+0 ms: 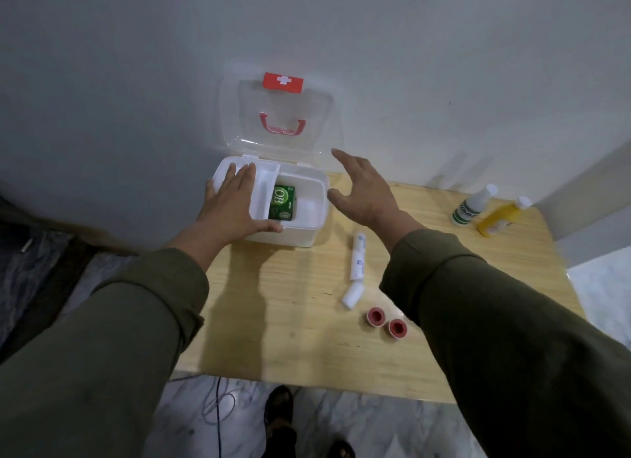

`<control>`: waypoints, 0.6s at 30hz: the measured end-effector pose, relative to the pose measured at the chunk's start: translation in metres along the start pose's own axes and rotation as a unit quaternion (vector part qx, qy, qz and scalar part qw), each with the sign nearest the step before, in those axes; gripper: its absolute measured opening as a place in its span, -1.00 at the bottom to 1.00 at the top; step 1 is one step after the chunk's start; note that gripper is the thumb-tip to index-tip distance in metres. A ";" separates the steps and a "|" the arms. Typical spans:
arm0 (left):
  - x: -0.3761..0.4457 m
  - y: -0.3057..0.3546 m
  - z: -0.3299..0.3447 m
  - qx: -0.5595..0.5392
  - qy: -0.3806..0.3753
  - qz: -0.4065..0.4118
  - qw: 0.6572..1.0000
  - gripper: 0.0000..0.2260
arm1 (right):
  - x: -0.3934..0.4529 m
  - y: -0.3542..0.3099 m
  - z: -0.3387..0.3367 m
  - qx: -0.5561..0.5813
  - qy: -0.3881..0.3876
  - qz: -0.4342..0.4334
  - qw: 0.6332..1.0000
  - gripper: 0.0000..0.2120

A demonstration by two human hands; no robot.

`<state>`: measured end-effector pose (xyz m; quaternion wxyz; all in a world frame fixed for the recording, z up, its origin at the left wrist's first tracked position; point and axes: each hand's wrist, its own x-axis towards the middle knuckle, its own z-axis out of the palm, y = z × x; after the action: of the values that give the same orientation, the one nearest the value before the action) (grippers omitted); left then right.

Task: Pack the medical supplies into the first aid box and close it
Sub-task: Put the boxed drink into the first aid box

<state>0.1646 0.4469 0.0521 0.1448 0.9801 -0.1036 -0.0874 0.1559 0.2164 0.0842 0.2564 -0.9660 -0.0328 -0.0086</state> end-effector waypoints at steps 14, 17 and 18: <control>-0.099 0.100 0.052 -0.086 0.021 0.043 0.995 -0.03 | -0.137 0.079 -0.020 0.019 -0.032 0.066 0.997 -0.34; -0.115 0.108 0.089 -0.065 -0.057 -0.006 0.996 0.06 | -0.160 0.093 -0.016 0.024 -0.037 0.078 0.996 -0.34; -0.120 0.111 0.101 -0.055 -0.091 -0.025 0.994 0.09 | -0.166 0.097 -0.015 0.022 -0.036 0.078 0.996 -0.34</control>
<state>0.0090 0.3434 0.0075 0.1858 0.9610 -0.0868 -0.1856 -0.0035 0.1153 0.0436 0.2758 -0.9595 0.0331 0.0473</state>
